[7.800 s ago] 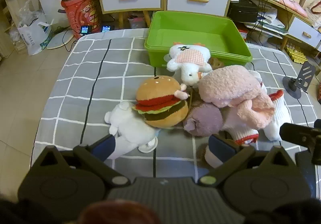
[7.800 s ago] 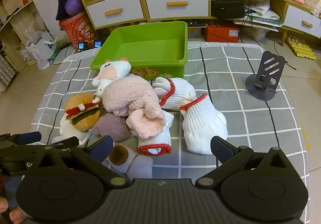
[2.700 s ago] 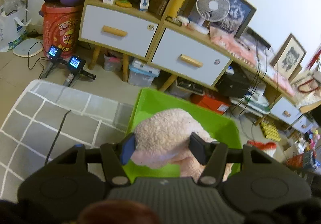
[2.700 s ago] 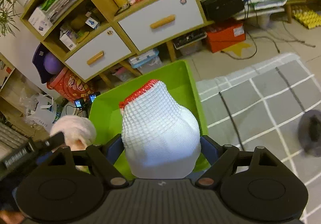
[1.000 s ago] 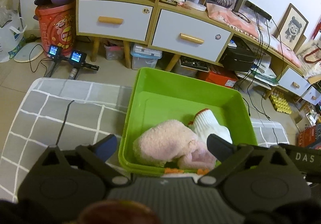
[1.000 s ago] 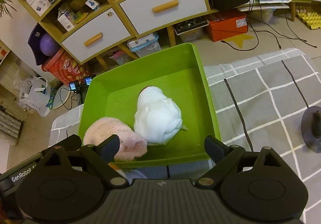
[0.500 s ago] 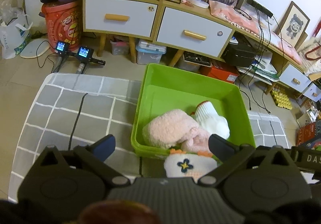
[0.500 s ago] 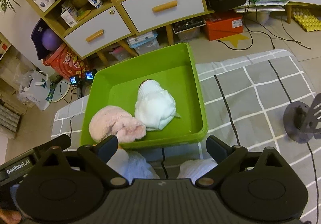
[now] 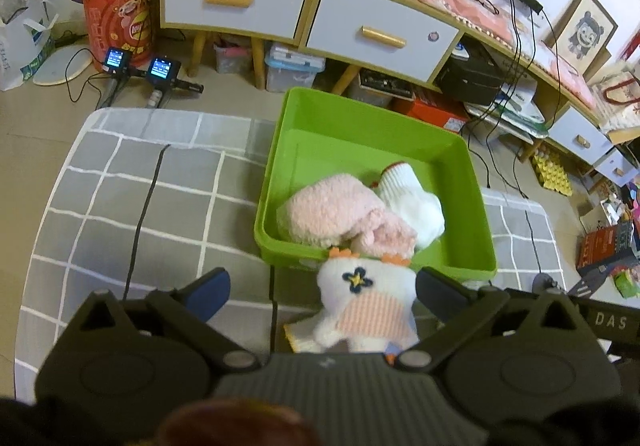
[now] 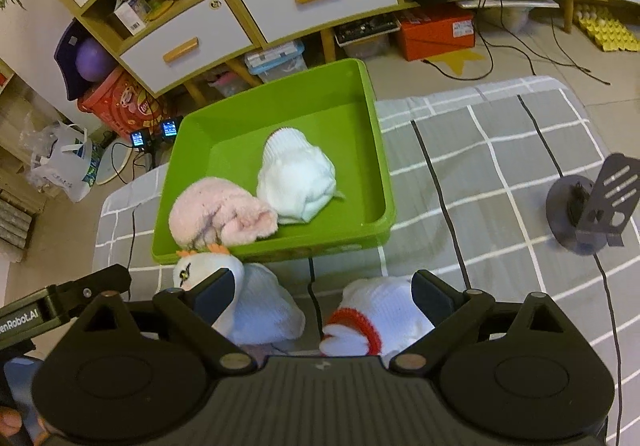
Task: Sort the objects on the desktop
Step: 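Grasp the white checkered-face plush with the left gripper while the right approaches another glove, then grasp the second red-cuffed white glove with the right gripper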
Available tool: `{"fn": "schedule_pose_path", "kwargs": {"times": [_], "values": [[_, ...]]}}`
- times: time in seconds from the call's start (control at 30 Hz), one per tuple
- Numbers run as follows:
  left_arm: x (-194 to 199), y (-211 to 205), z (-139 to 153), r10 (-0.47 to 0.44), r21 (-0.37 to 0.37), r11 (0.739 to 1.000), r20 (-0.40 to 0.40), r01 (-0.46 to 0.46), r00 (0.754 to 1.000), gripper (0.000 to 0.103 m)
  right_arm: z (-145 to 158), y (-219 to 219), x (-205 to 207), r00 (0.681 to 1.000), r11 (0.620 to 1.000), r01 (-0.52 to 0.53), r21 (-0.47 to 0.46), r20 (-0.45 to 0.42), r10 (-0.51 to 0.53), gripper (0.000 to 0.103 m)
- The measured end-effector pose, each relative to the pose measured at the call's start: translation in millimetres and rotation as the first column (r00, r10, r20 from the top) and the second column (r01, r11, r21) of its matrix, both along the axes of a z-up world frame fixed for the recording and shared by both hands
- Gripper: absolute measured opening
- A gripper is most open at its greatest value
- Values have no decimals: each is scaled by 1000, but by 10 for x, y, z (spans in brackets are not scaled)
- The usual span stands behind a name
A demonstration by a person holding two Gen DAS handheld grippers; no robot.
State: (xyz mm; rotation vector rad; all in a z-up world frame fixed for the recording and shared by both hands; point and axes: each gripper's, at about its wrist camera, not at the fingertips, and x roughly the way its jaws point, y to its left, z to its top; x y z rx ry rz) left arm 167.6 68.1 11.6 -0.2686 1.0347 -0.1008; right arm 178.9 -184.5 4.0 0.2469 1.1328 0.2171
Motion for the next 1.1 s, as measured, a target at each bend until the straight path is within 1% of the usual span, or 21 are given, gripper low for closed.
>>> {"fn": "schedule_pose_path", "kwargs": {"times": [0.63,0.9,1.1], "values": [[22,-182,-217,-49,17,999,-65,50,997,102,-383,-98,39,993,1000,31,-1,-113,-31,96],[45,-322,-336,-78,37,996,-83,82,993,102,-496,-109,52,989,999,32,-6,-141,-33,96],[48,-396,-417,-84,49,995,-87,89,993,102,-575,-118,53,987,999,33,-15,-157,-34,96]]}}
